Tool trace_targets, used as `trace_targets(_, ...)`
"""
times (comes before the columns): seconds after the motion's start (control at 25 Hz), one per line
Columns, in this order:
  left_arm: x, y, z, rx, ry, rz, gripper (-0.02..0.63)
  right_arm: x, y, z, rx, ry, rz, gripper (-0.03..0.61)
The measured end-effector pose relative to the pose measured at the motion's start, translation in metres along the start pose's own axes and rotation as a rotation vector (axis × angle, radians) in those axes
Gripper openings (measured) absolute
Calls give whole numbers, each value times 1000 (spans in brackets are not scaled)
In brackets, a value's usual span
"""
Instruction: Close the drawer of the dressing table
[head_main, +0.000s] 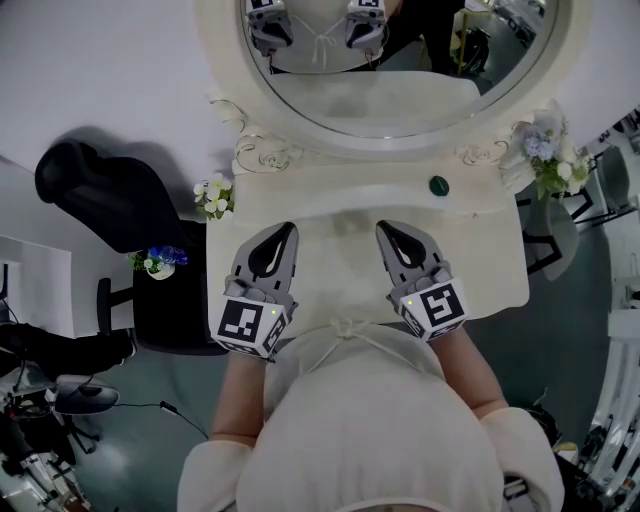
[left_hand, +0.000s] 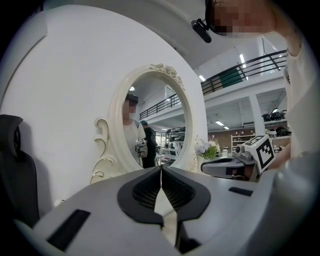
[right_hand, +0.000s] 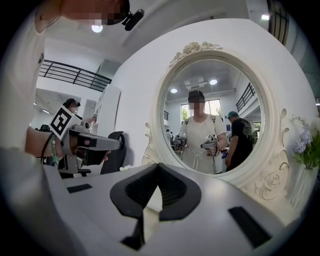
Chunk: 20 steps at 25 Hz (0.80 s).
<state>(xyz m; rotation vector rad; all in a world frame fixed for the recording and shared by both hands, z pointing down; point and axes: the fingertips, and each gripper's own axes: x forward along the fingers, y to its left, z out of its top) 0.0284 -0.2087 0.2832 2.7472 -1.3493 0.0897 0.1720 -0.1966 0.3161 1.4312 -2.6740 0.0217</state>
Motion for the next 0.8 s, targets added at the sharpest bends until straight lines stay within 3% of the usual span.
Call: trace_targets(0.8, 9, -5, 0, -2, 15, -25, 23, 1, -2, 7, -13, -25, -10, 2)
